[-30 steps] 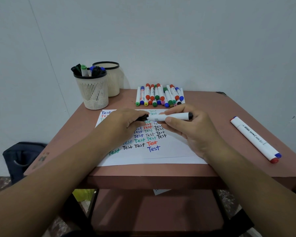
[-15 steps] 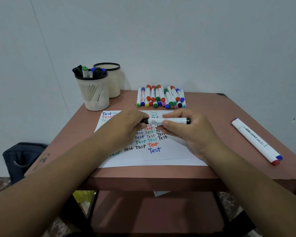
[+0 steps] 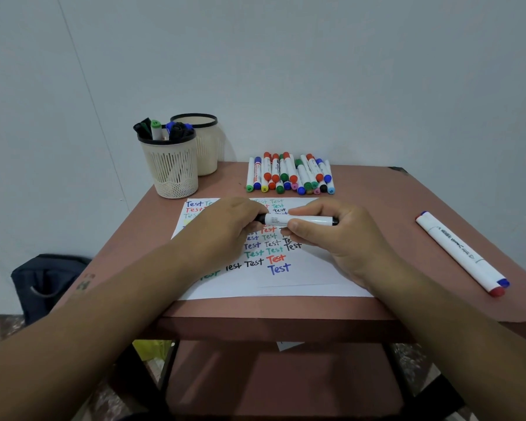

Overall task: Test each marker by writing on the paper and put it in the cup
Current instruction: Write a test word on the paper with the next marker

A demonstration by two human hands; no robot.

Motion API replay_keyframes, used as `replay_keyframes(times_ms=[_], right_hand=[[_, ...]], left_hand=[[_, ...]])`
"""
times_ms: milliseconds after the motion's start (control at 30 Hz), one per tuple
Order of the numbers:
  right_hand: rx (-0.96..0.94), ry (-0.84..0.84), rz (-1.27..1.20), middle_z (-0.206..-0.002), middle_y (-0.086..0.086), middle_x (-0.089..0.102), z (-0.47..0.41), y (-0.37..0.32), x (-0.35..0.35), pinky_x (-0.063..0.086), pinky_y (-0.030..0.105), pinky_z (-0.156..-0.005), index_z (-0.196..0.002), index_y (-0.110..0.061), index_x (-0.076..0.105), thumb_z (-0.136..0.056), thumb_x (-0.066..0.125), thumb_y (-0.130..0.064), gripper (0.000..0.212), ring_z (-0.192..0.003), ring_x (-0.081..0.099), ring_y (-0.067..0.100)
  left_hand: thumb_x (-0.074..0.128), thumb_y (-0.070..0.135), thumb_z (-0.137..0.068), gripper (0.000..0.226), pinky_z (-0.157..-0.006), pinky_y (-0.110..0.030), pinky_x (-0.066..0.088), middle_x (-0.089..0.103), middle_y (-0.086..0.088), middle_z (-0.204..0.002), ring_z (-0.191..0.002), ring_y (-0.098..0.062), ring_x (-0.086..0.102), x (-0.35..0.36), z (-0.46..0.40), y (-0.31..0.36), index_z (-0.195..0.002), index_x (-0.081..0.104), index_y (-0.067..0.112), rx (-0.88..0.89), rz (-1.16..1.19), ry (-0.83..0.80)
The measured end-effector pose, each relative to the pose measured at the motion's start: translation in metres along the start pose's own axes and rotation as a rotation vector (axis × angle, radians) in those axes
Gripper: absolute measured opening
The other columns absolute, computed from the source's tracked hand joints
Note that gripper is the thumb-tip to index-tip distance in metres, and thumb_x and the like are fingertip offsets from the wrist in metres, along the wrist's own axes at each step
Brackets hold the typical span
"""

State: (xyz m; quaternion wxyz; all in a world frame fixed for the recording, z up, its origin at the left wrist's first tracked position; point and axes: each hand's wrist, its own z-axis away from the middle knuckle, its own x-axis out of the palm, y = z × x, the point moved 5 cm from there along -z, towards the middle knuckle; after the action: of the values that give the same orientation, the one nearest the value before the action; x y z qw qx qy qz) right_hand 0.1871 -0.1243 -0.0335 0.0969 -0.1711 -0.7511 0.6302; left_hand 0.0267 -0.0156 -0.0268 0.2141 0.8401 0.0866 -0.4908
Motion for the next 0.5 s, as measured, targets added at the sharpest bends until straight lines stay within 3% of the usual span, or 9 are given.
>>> replay_keyframes(times_ms=[133,267,333,400,467,500], right_hand=[[-0.047,0.065,0.197,-0.091,-0.007,0.077,0.002,-0.003,-0.004,0.062,0.033,-0.079,-0.092,-0.025,0.082,-0.080,0.087,-0.015,0.017,-0.085,0.074,0.013],[-0.044,0.116,0.316,-0.085,-0.012,0.075,0.003,-0.004,-0.008,0.055,0.022,-0.065,-0.089,-0.030,0.082,-0.078,0.089,-0.018,0.019,-0.073,0.066,0.004],[-0.047,0.127,0.446,-0.085,-0.012,0.074,0.003,-0.003,-0.009,0.052,0.016,-0.058,-0.092,-0.030,0.081,-0.080,0.088,-0.021,0.017,-0.077,0.066,0.004],[-0.076,0.132,0.574,-0.091,-0.014,0.071,0.001,-0.003,-0.009,0.049,0.013,-0.059,-0.097,-0.033,0.079,-0.085,0.084,-0.026,0.015,-0.084,0.063,0.000],[-0.109,0.128,0.726,-0.104,-0.012,0.065,-0.002,-0.004,-0.008,0.048,0.012,-0.070,-0.108,-0.038,0.076,-0.091,0.076,-0.032,0.018,-0.091,0.059,0.002],[-0.124,0.117,0.844,-0.112,-0.009,0.063,-0.005,-0.005,-0.008,0.048,0.018,-0.083,-0.118,-0.041,0.073,-0.095,0.071,-0.034,0.023,-0.099,0.056,0.004]], left_hand=[[0.058,0.017,-0.100,0.016,-0.080,-0.039,0.045,0.067,0.004,-0.095,-0.089,-0.014,0.053,-0.003,-0.002,0.003,-0.112,0.069,0.017,-0.029,0.061,-0.017],[0.064,0.043,-0.094,0.020,-0.078,-0.036,0.047,0.065,0.015,-0.090,-0.089,-0.004,0.050,-0.001,-0.004,-0.006,-0.113,0.068,0.039,-0.114,0.014,-0.019],[0.065,0.065,-0.084,0.042,-0.084,-0.038,0.050,0.065,0.017,-0.105,-0.099,-0.005,0.053,-0.002,-0.002,-0.013,-0.118,0.063,0.042,-0.229,-0.028,-0.004],[0.059,0.089,-0.066,0.079,-0.089,-0.040,0.051,0.062,0.016,-0.120,-0.109,-0.009,0.054,-0.002,-0.001,-0.019,-0.127,0.057,0.039,-0.386,-0.086,-0.022],[0.047,0.104,-0.049,0.104,-0.092,-0.042,0.050,0.060,0.013,-0.123,-0.112,-0.013,0.052,-0.001,-0.002,-0.024,-0.127,0.057,0.035,-0.509,-0.129,-0.101],[0.044,0.106,-0.045,0.108,-0.091,-0.042,0.049,0.061,0.012,-0.119,-0.110,-0.014,0.051,0.000,-0.002,-0.026,-0.123,0.059,0.033,-0.541,-0.135,-0.138]])
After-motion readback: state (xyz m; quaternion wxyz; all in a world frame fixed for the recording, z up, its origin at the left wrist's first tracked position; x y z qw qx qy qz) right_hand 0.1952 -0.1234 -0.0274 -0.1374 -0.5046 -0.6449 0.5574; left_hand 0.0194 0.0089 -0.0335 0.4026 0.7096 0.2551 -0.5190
